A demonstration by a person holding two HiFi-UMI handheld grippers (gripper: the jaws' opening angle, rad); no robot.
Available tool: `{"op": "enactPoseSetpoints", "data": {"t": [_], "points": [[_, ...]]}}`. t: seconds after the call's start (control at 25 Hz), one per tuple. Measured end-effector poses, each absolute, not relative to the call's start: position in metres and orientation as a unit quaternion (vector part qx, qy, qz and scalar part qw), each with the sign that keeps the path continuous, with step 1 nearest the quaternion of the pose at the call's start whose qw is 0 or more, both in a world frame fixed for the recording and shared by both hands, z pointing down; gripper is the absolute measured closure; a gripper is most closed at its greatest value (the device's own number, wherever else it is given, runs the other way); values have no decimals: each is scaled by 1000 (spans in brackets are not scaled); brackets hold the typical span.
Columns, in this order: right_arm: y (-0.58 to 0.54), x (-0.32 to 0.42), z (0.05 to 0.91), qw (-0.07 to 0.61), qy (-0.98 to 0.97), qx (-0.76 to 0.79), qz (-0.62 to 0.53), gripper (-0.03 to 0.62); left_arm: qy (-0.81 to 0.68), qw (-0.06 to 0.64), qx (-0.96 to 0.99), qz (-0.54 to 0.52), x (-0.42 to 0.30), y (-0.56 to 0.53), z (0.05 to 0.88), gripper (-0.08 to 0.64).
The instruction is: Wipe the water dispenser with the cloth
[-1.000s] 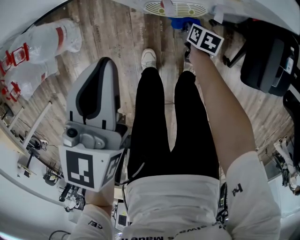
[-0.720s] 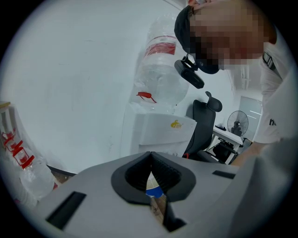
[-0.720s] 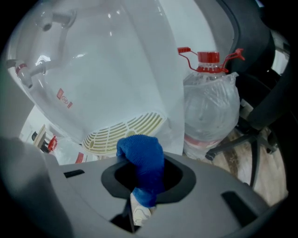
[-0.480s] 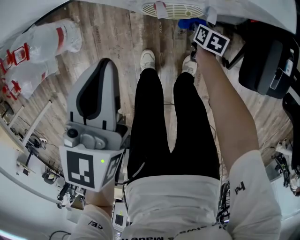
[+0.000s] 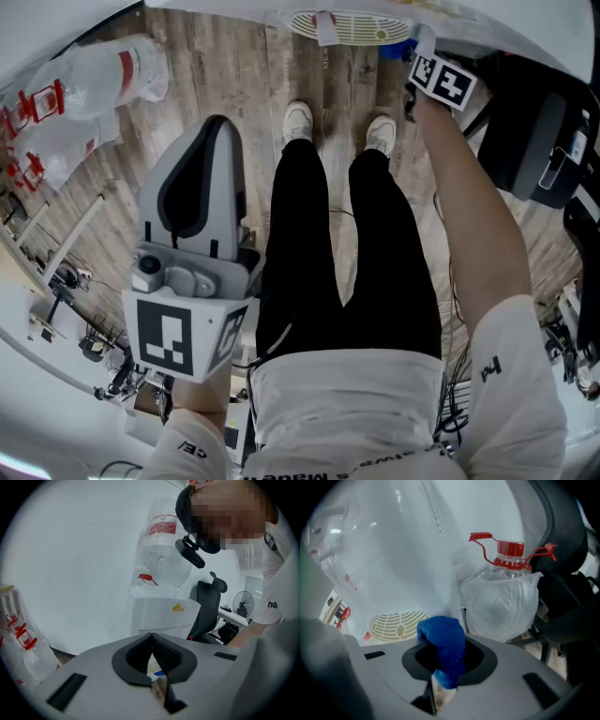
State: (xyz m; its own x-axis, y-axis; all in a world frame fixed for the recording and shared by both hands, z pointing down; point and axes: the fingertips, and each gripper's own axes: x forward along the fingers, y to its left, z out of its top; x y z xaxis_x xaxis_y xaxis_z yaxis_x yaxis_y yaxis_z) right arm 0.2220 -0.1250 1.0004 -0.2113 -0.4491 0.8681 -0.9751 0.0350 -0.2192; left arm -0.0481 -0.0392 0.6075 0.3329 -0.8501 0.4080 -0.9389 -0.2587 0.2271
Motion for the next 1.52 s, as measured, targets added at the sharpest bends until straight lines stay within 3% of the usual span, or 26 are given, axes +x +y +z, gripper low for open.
{"op": "enactPoseSetpoints", "data": {"t": [0.52,1.12,1.52], "points": [[-129,234,941,332,-696,521,365,509,-580,188,788,86,-44,-31,560,540],[-87,228,670,280,-821,467,170,509,-574,136,806,41,-21,-23,424,540],[-56,199,469,206,-869,441,89,509,-565,120,816,4,-7,-13,344,540]]}}
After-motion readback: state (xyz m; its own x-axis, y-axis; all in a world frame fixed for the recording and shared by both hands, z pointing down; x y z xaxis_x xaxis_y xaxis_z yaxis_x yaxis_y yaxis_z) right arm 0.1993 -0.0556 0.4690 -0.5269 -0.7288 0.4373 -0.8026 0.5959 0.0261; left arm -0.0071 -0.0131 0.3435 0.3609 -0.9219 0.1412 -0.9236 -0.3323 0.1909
